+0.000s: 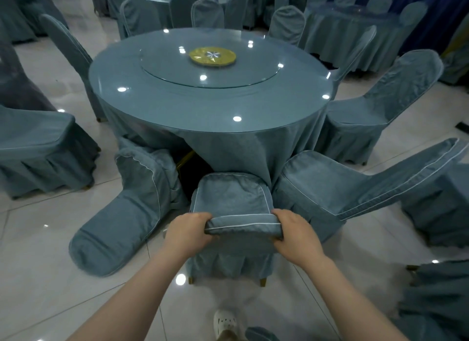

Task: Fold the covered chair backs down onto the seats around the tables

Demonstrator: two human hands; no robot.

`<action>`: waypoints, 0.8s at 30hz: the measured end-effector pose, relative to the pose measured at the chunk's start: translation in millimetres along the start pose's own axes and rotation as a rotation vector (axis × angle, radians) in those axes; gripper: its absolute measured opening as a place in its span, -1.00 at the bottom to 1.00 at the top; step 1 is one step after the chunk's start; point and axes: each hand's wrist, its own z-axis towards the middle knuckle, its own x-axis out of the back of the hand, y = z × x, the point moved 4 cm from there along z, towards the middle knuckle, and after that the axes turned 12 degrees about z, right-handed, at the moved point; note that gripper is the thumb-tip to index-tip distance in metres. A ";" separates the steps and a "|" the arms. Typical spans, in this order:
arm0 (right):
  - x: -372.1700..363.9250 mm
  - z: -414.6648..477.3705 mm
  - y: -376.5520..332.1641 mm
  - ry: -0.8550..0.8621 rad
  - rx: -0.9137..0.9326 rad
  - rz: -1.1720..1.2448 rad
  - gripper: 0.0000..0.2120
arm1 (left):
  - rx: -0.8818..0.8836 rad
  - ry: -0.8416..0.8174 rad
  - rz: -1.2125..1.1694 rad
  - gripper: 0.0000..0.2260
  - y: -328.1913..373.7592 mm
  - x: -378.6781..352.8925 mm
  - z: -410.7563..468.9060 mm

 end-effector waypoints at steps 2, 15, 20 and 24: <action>-11.4 -1.7 -19.7 0.008 0.088 -0.030 -0.32 | -0.018 0.083 -0.093 -0.69 4.5 -7.7 -10.0; -26.4 -26.6 -49.9 0.084 0.012 -0.124 -0.18 | -0.125 0.049 -0.080 -0.16 0.9 -34.4 -59.9; -26.9 -25.4 -93.1 0.091 0.123 -0.149 -0.22 | -0.058 0.082 -0.116 -0.18 -39.7 -35.3 -78.1; -47.7 -15.4 -145.8 0.038 0.216 -0.171 -0.24 | 0.031 0.085 -0.133 -0.20 -88.5 -34.8 -98.4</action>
